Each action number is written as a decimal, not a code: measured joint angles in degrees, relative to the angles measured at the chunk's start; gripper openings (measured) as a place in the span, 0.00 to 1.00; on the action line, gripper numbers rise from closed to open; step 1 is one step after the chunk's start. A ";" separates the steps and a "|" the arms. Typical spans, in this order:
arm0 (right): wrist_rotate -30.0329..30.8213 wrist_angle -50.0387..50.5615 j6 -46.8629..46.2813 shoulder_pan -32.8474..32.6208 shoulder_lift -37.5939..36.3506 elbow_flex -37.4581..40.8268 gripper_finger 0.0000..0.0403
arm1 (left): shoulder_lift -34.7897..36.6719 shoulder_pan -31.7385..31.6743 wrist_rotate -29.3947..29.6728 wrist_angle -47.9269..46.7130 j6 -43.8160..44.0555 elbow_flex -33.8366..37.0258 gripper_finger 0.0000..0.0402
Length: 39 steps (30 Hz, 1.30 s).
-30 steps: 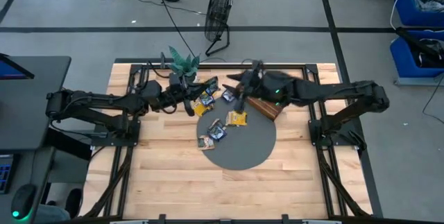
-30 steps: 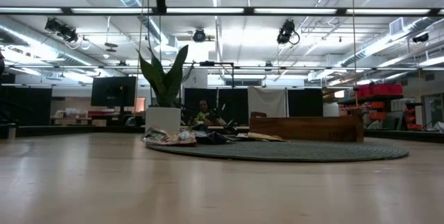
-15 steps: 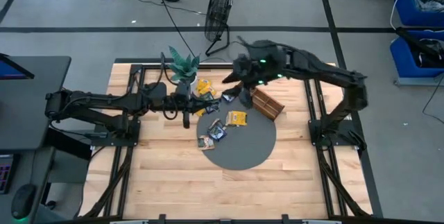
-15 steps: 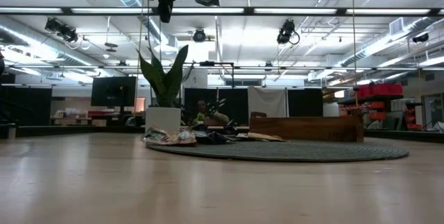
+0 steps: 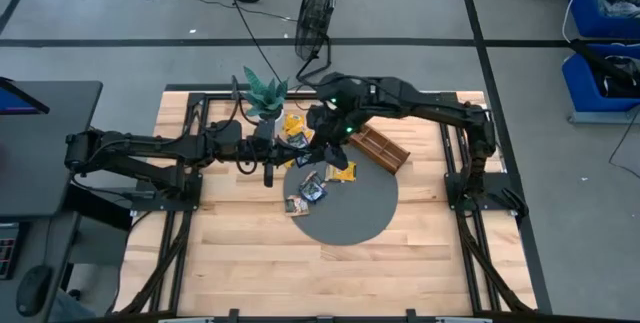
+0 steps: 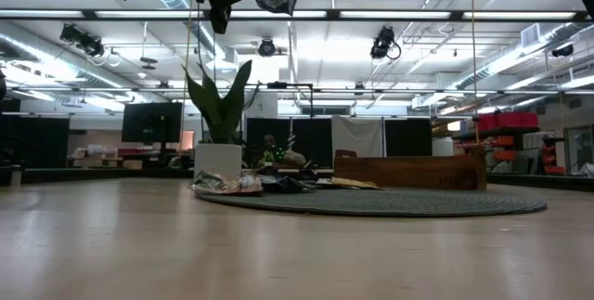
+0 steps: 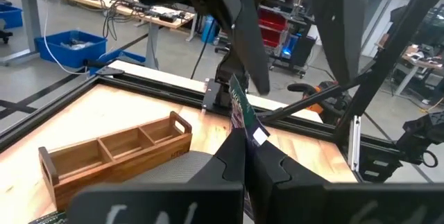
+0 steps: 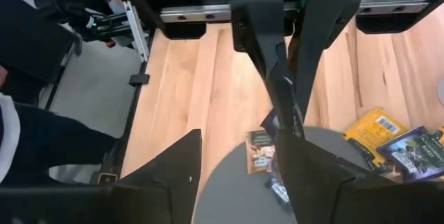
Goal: Pick & Place Tea
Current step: Put the black tea bag into the middle section of the wooden organizer
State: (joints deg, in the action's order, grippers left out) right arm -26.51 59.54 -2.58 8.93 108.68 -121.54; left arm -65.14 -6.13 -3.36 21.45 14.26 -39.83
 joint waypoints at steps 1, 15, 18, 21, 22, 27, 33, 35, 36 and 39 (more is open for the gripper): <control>0.14 -0.23 0.03 0.00 0.36 0.00 0.47 | 0.00 0.00 0.00 0.00 0.00 0.00 0.00; 6.84 -2.14 3.02 0.70 0.51 0.00 0.47 | -0.04 0.39 -1.40 -0.46 -0.13 0.00 0.00; 6.14 -0.13 3.04 0.63 0.75 0.00 0.47 | -0.04 0.38 -1.40 -0.50 -0.35 0.00 0.00; 5.89 0.44 2.94 0.57 1.25 0.00 0.47 | -0.04 0.37 -1.40 -0.82 -0.37 0.00 0.00; 5.86 0.62 2.60 0.60 1.47 0.01 0.47 | -0.04 0.37 -1.40 -0.85 -0.44 0.00 0.00; 5.49 0.62 2.84 0.66 2.00 0.09 0.39 | -0.06 0.36 -1.42 -0.83 -0.57 0.00 0.00; 4.56 0.70 5.48 0.63 2.08 0.09 0.12 | -0.04 0.35 -1.42 -0.85 -0.55 0.00 0.00; 4.42 0.78 7.08 0.63 2.08 0.09 0.03 | -0.05 0.35 -1.40 -0.87 -0.53 0.00 0.00; 4.43 0.80 7.61 0.61 2.08 0.09 0.03 | -0.04 0.35 -1.40 -0.92 -0.54 0.00 0.00; 4.47 0.88 7.64 0.61 2.08 0.09 0.02 | -0.04 0.35 -1.40 -1.09 0.09 0.00 0.01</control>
State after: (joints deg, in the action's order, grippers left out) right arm -22.04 60.42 5.06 9.54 110.76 -121.45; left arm -65.19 -5.78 -4.75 20.36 14.35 -39.83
